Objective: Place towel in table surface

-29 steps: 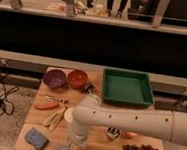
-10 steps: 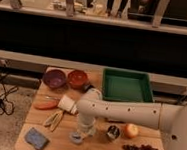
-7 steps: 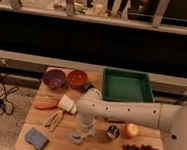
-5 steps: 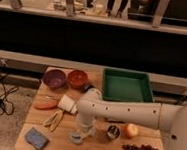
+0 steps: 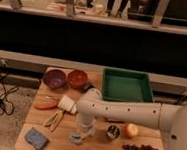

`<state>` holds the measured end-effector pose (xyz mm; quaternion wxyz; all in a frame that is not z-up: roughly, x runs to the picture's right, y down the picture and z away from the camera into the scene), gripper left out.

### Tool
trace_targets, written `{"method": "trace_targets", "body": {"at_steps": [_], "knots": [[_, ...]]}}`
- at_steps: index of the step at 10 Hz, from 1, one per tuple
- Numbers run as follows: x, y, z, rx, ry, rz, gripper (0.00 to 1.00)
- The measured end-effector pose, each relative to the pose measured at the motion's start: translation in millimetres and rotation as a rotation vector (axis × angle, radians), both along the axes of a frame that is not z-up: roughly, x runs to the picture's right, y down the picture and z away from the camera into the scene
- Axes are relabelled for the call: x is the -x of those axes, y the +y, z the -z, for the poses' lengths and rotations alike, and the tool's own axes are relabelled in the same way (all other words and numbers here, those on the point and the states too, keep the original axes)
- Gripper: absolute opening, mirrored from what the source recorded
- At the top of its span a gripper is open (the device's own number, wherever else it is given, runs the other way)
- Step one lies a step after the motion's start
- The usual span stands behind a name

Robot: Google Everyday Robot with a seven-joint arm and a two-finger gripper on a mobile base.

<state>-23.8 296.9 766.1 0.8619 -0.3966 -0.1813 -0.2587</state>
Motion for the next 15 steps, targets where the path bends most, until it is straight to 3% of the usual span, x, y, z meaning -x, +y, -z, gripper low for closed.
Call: {"method": "trace_targets", "body": {"at_steps": [13,15], "knots": [[0.1,-0.2,0.0,0.000,-0.001,0.001,0.09],[0.0,-0.1,0.0,0.000,0.000,0.000,0.15]]}}
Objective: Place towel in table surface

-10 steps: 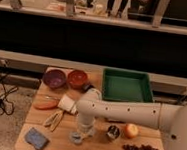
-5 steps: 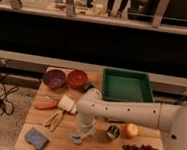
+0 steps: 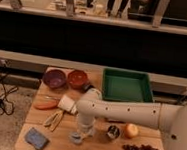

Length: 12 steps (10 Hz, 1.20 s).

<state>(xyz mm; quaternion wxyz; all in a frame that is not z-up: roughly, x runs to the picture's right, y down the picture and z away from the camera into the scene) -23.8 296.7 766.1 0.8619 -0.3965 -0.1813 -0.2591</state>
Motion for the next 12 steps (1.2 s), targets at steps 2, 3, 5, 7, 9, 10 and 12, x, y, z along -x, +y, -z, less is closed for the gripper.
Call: {"method": "trace_targets", "body": {"at_steps": [2,3,5,7,9,10,12], "knots": [[-0.1,0.0,0.0,0.000,0.000,0.000,0.35],[-0.1,0.0,0.0,0.000,0.000,0.000,0.43],[-0.1,0.0,0.0,0.000,0.000,0.000,0.64],[-0.1,0.0,0.0,0.000,0.000,0.000,0.79],[-0.1,0.0,0.0,0.000,0.000,0.000,0.80],[-0.1,0.0,0.0,0.000,0.000,0.000,0.80],[-0.1,-0.1,0.0,0.000,0.000,0.000,0.80]]}}
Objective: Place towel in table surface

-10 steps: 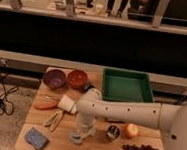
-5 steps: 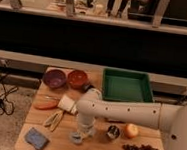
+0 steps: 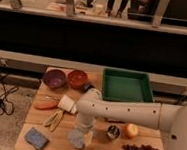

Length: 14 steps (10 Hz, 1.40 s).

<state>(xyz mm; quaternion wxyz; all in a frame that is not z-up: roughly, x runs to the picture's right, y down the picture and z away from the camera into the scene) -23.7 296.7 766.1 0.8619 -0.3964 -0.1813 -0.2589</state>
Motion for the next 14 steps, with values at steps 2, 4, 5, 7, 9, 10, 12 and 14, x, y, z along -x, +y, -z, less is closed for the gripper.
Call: {"method": "trace_targets", "body": {"at_steps": [2,4,5,7,9,10,12,14], "knots": [[0.0,0.0,0.0,0.000,0.000,0.000,0.80],[0.0,0.0,0.0,0.000,0.000,0.000,0.80],[0.0,0.0,0.0,0.000,0.000,0.000,0.80],[0.0,0.0,0.0,0.000,0.000,0.000,0.80],[0.0,0.0,0.0,0.000,0.000,0.000,0.80],[0.0,0.0,0.0,0.000,0.000,0.000,0.80],[-0.1,-0.2,0.1,0.000,0.000,0.000,0.80],[-2.4,-3.2,2.2,-0.014,-0.001,-0.004,0.80]]}}
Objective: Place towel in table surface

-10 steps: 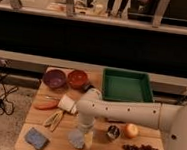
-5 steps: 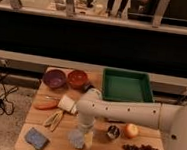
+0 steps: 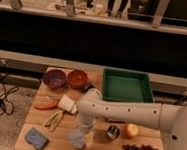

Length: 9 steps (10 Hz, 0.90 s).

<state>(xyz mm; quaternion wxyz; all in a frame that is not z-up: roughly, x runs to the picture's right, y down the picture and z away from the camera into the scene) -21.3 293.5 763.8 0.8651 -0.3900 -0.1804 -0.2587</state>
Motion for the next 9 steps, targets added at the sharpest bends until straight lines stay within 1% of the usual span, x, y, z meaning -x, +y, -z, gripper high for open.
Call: {"method": "trace_targets", "body": {"at_steps": [5,8,9], "knots": [[5,-8,10.6,-0.047,-0.026,-0.021,0.80],[10,-13,21.7,-0.084,-0.049,-0.026,0.80],[12,-14,27.1,-0.102,-0.060,-0.027,0.80]]}}
